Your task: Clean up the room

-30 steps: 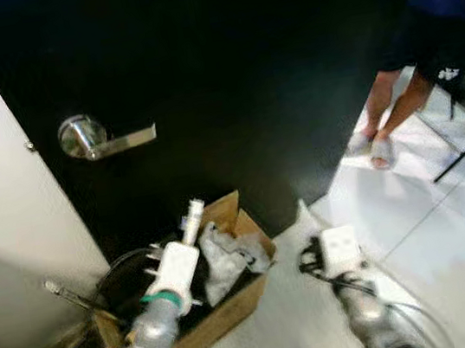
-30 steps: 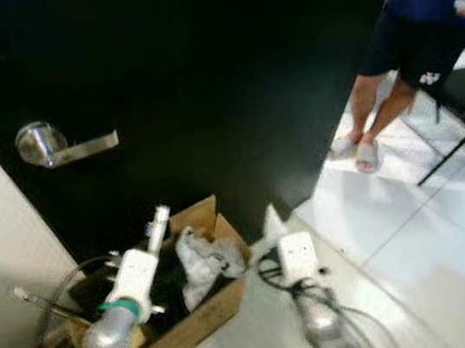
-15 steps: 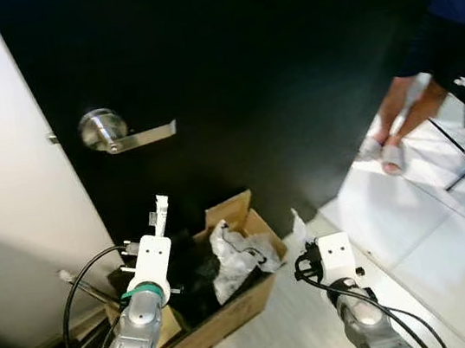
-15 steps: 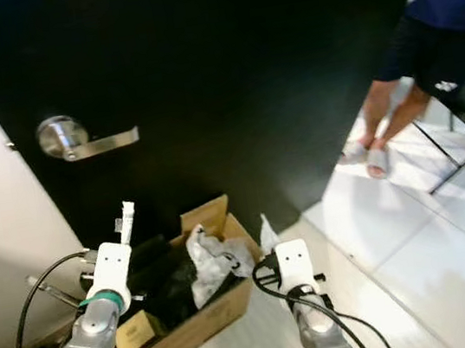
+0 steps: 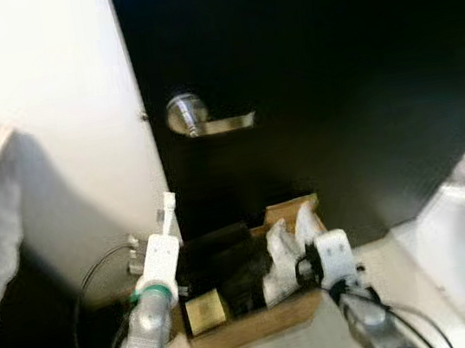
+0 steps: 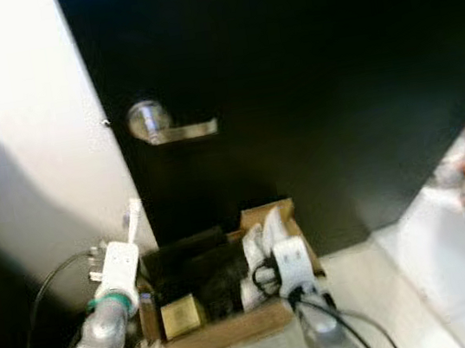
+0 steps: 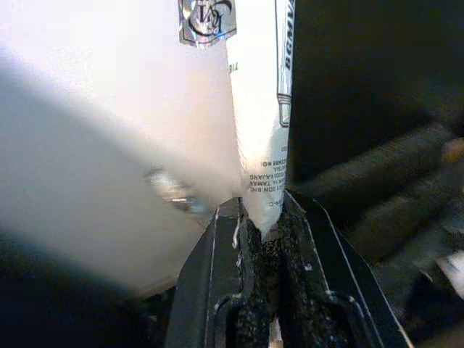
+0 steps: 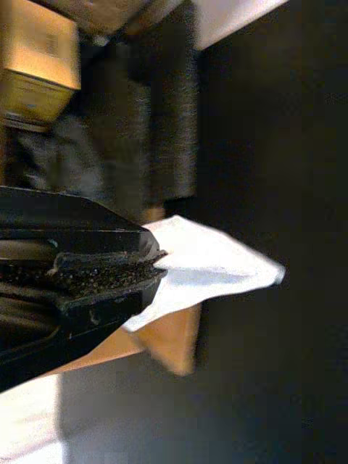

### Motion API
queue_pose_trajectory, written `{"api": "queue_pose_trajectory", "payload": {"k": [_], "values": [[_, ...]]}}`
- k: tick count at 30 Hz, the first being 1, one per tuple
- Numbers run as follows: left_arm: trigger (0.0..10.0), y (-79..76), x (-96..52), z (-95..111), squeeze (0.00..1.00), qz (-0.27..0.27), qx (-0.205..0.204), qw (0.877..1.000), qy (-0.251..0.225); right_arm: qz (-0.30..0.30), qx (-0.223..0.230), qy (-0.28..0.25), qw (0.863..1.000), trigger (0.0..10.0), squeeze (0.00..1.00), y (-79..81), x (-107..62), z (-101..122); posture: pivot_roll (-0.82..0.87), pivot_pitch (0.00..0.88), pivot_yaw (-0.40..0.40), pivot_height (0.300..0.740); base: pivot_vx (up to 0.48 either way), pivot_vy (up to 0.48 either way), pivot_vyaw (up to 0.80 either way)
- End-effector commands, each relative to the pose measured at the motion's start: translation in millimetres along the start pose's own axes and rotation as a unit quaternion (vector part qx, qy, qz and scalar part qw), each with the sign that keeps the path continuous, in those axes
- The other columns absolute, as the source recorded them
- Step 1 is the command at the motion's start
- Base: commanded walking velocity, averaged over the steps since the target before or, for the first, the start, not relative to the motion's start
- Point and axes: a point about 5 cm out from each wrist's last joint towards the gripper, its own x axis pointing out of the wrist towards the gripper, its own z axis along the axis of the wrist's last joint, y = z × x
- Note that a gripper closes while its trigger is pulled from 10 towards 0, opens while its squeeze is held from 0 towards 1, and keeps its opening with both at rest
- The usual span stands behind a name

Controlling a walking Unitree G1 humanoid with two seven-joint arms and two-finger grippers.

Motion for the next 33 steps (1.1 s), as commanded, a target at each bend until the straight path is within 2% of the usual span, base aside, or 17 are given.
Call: {"api": "queue_pose_trajectory", "payload": {"k": [1, 8, 17, 18, 19, 20, 22, 23, 28, 29, 31, 32, 33], "values": [[10.0, 6.7, -1.4, -6.6, 0.0, 0.008, 0.009, 1.0, 0.01, 0.003, 0.012, 0.002, 1.0, 10.0, 0.0, 5.6, -0.8, -1.6, 0.04, 0.0, -0.002, 0.74, 0.442, 0.0, 0.0], [10.0, 4.5, -1.1, -4.9, 0.0, 0.004, 0.002, 1.0, 0.006, -0.002, 0.023, 0.004, 1.0, 10.0, 0.0, 4.1, -1.7, -3.0, 0.04, 0.0, -0.002, 0.74, 0.199, 0.0, 0.0], [10.0, -8.6, -6.1, -5.1, 0.0, -0.039, 0.03, 0.999, -0.016, -0.007, 0.021, 0.011, 1.0, 10.0, 0.0, 2.0, -3.8, -6.5, 0.04, 0.0, -0.002, 0.74, 0.0, 0.0, 0.0], [10.0, -9.7, -6.7, -5.4, 0.0, -0.042, 0.037, 0.998, -0.018, -0.007, 0.022, 0.011, 1.0, 10.0, 0.0, 2.0, -3.9, -6.8, 0.04, 0.0, -0.002, 0.74, 0.0, 0.0, 0.0], [10.0, -11.9, -8.1, -5.4, 0.0, -0.054, 0.071, 0.995, -0.031, -0.007, 0.022, 0.012, 1.0, 10.0, 0.0, 2.0, -4.1, -7.0, 0.04, 0.0, -0.002, 0.74, 0.0, 0.0, 0.0], [10.0, -11.9, -8.1, -5.4, 0.0, -0.054, 0.071, 0.995, -0.031, -0.007, 0.022, 0.012, 1.0, 10.0, 0.0, 2.0, -4.1, -7.0, 0.04, 0.0, -0.002, 0.74, 0.0, 0.0, 0.0], [10.0, -16.9, -10.9, -5.8, 0.0, -0.077, 0.135, 0.986, -0.055, -0.008, 0.024, 0.012, 1.0, 10.0, 0.0, 2.0, -4.1, -7.1, 0.04, 0.0, -0.004, 0.74, 0.0, 0.0, 0.0], [10.0, -19.4, -12.2, -6.2, 0.0, -0.087, 0.154, 0.982, -0.063, -0.008, 0.024, 0.012, 1.0, 10.0, 0.0, 2.0, -4.2, -7.2, 0.04, 0.0, -0.004, 0.74, 0.0, 0.0, 0.0], [10.0, -22.3, -12.9, -6.7, 0.0, -0.096, 0.171, 0.978, -0.067, -0.008, 0.025, 0.013, 1.0, 10.0, 0.0, 1.8, -4.0, -7.2, 0.04, 0.0, -0.003, 0.74, 0.0, 0.0, 0.0], [10.0, -22.5, -11.8, -5.8, 0.15, -0.091, 0.167, 0.98, -0.063, -0.009, 0.025, 0.012, 1.0, 10.0, 0.0, 1.7, -3.9, -6.9, 0.04, 0.0, -0.003, 0.74, 0.0, 0.0, 0.0], [10.0, -22.5, -11.0, -5.2, 0.15, -0.087, 0.164, 0.981, -0.06, -0.009, 0.025, 0.012, 1.0, 10.0, 0.0, 1.7, -3.8, -6.8, 0.04, 0.0, -0.003, 0.74, 0.0, 0.0, 0.0], [10.0, -22.4, -9.8, -6.4, 1.0, -0.086, 0.167, 0.981, -0.05, -0.01, 0.026, 0.012, 1.0, 10.0, 0.0, 1.8, -3.7, -6.6, 0.04, 0.0, -0.003, 0.74, 0.0, 0.0, 0.0], [10.0, -22.4, -9.8, -6.4, 1.0, -0.086, 0.167, 0.981, -0.05, -0.01, 0.026, 0.012, 1.0, 10.0, 0.0, 1.8, -3.7, -6.6, 0.04, 0.0, -0.003, 0.74, 0.0, 0.0, 0.0]]}}
